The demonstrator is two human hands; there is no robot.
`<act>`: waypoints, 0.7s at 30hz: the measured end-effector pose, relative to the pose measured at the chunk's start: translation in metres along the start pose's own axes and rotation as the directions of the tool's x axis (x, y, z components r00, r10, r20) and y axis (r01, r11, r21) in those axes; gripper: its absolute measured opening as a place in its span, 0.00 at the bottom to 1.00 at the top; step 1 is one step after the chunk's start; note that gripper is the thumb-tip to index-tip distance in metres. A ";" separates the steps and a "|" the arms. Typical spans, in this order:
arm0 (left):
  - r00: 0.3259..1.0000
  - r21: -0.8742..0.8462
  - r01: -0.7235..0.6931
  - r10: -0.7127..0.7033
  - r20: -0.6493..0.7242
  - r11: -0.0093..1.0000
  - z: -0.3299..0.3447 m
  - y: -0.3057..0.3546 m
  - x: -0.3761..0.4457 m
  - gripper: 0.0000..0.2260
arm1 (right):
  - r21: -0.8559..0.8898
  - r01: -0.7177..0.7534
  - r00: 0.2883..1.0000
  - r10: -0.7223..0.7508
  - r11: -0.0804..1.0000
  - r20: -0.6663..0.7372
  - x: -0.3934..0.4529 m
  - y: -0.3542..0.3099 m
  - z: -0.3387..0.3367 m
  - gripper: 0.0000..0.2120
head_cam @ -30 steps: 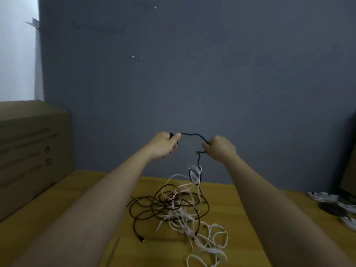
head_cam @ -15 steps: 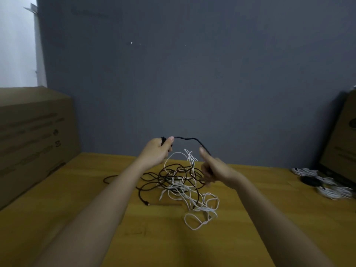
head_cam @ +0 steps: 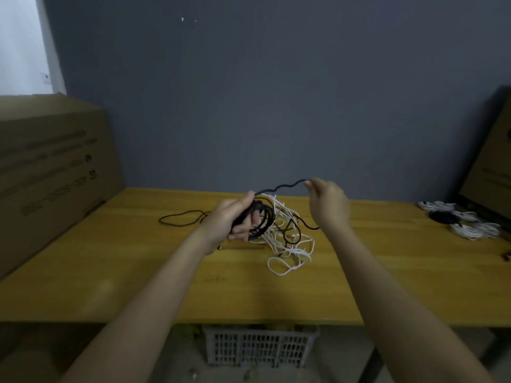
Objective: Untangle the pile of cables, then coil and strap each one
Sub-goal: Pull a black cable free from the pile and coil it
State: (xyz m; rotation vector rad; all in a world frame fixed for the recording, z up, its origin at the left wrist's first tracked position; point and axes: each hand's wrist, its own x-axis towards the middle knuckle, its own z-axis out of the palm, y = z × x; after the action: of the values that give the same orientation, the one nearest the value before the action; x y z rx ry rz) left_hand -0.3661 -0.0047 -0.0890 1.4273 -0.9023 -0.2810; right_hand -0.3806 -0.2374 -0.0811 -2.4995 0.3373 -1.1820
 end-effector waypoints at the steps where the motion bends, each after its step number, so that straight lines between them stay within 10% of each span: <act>1: 0.999 -0.101 -0.019 0.016 -0.031 0.995 0.002 0.001 -0.004 0.23 | -0.110 0.074 0.996 -0.067 0.991 0.065 -0.010 -0.002 0.009 0.14; 5: 0.976 -0.202 -0.087 0.043 -0.212 0.976 -0.001 -0.002 -0.005 0.26 | -0.196 0.455 0.873 -0.392 0.869 0.288 -0.066 -0.018 0.032 0.07; 11: 0.952 0.386 0.204 -0.091 -0.291 0.900 0.008 -0.027 0.002 0.40 | -0.066 0.786 0.612 -0.759 0.614 0.223 -0.114 -0.031 0.035 0.07; 14: 0.937 0.528 0.335 -0.216 -0.275 0.780 0.004 -0.040 0.002 0.51 | 0.036 0.716 0.688 -0.714 0.697 0.128 -0.109 -0.034 0.022 0.06; 21: 0.965 0.769 0.251 -0.217 -0.149 0.587 0.007 -0.048 0.000 0.29 | 0.150 0.412 0.885 -0.434 0.899 0.167 -0.087 -0.027 0.012 0.14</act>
State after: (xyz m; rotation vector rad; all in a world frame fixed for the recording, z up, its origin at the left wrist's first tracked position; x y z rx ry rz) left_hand -0.3546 -0.0184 -0.1338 2.3888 -0.8300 -0.0299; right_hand -0.4233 -0.1796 -0.1374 -2.6379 -0.3394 -1.0478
